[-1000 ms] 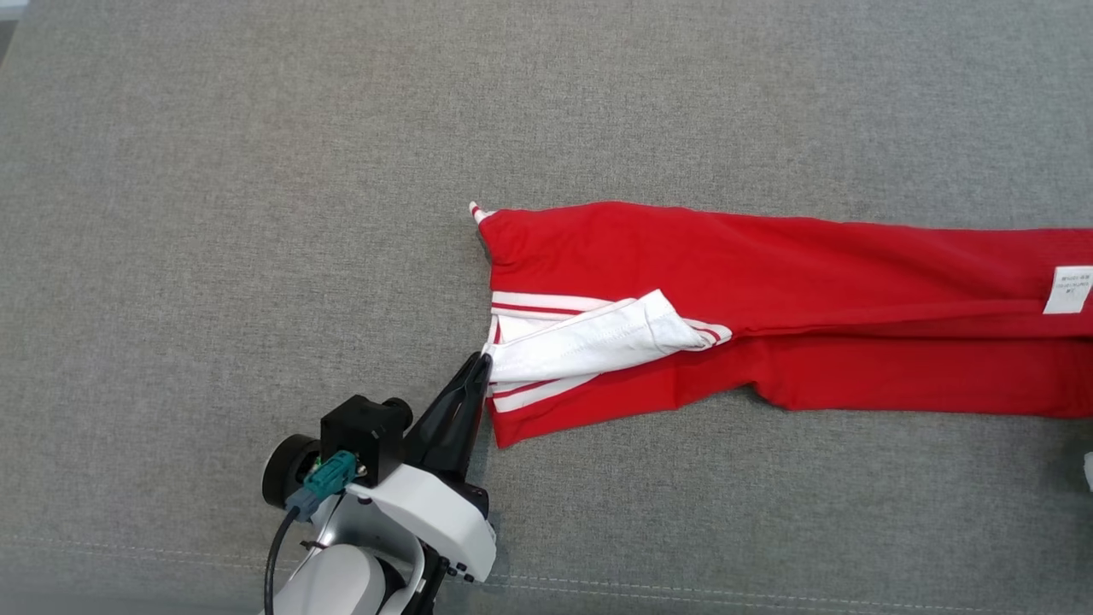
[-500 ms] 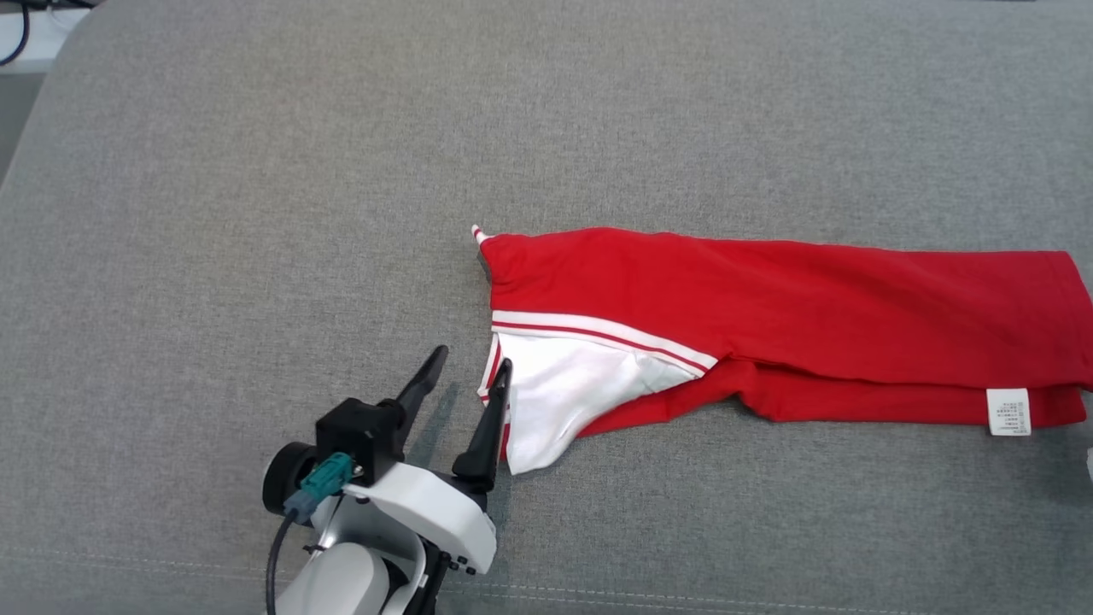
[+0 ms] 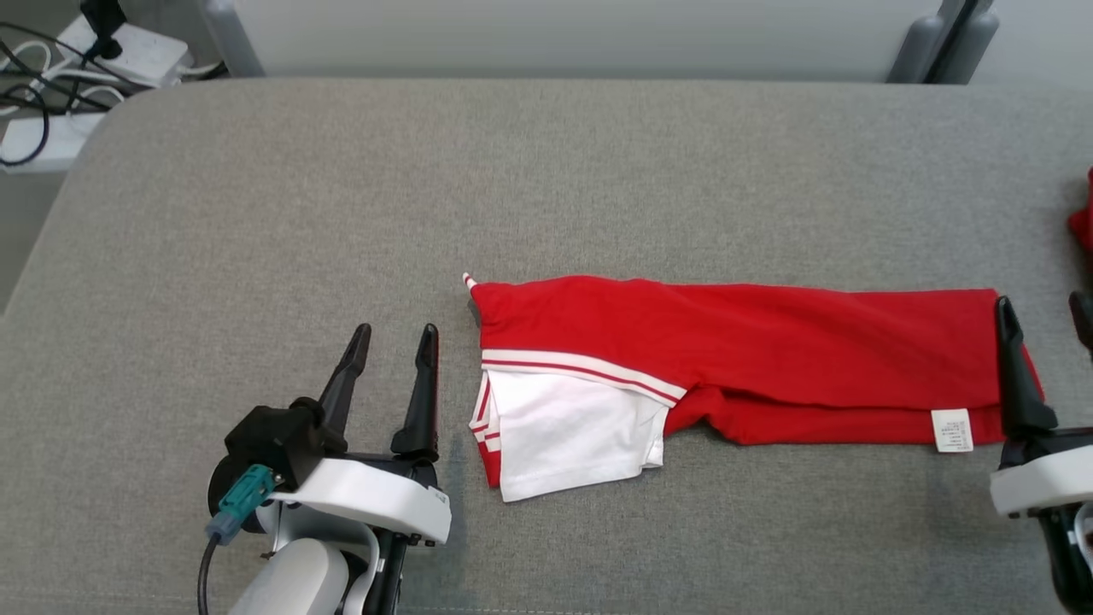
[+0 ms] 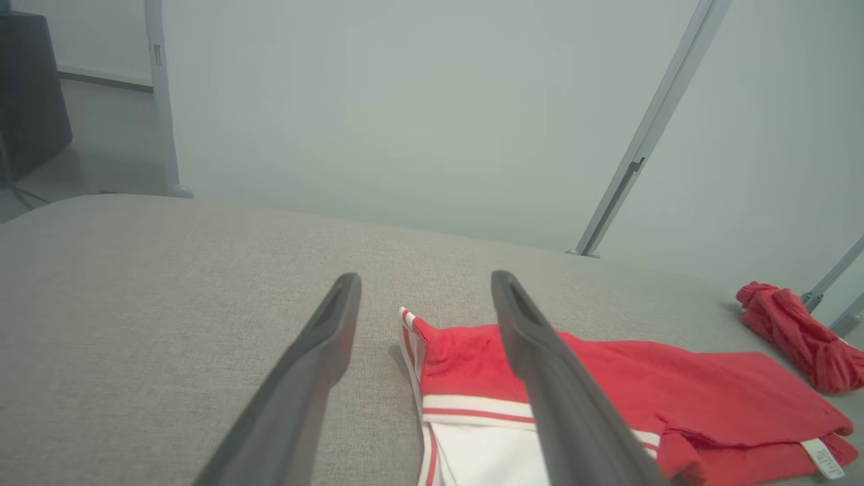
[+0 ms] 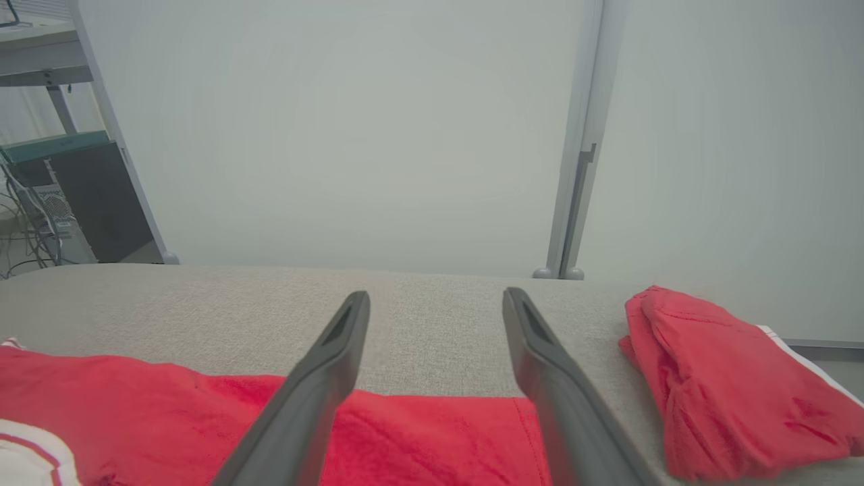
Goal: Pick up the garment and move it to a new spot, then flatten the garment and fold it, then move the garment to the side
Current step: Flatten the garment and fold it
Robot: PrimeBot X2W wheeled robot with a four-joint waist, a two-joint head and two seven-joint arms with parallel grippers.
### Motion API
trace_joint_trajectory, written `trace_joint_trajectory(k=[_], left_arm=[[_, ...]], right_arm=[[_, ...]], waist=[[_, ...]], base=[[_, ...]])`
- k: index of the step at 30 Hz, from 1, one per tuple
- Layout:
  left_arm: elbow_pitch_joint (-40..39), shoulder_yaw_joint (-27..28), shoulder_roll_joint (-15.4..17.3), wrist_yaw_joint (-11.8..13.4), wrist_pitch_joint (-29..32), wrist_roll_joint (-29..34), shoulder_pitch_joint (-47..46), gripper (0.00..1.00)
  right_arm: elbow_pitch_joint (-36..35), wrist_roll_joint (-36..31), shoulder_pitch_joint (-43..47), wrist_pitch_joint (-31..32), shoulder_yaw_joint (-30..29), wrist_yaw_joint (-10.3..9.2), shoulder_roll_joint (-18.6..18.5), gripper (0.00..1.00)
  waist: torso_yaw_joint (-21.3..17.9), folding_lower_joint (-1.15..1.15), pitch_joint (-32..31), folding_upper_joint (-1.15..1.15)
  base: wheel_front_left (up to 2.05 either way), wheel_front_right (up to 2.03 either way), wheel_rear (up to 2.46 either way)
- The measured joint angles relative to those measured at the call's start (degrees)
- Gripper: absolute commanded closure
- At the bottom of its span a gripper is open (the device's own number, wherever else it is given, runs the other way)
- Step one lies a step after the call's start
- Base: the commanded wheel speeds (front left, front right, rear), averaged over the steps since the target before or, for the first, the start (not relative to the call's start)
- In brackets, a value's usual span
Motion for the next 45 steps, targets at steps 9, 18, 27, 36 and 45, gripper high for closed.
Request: trace_joint_trajectory(k=[9, 18, 27, 36, 45], left_arm=[[-0.51, 4.64, -2.01, -2.22, -0.56, 1.82, 4.86, 0.00], [-2.31, 9.46, -4.76, -6.42, -0.56, 8.37, 12.81, 0.00], [-2.43, 12.34, -6.89, -9.96, -0.56, 13.02, 16.41, 0.00], [-1.90, 13.36, -7.88, -11.83, -0.56, 15.60, 16.41, 0.00], [-2.13, 13.90, -8.55, -12.57, -0.56, 16.86, 16.37, 0.00]], right_arm=[[-1.85, -0.02, 5.50, -0.01, 1.15, -0.01, 3.47, 0.00], [-3.60, -0.03, 12.22, -0.01, 1.30, -0.01, 5.80, 0.00], [-3.59, -0.35, 15.12, 0.00, 1.59, -0.01, 6.69, 0.00], [-3.20, -0.34, 15.11, 0.00, 1.26, -0.01, 6.80, 0.00], [3.56, 5.70, 13.77, 0.00, -2.04, -0.01, 9.05, 0.00]], waist=[[-0.65, 0.00, -5.48, 0.00], [-1.19, 0.00, -9.65, 0.00], [-1.52, 0.00, -10.78, 0.00], [-1.21, 0.00, -10.52, 0.00], [-0.66, 0.00, -9.50, 0.00]], base=[[0.00, 0.00, 0.00], [0.00, 0.00, 0.00], [0.00, 0.00, 0.00], [0.00, 0.00, 0.00], [0.00, 0.00, 0.00]])
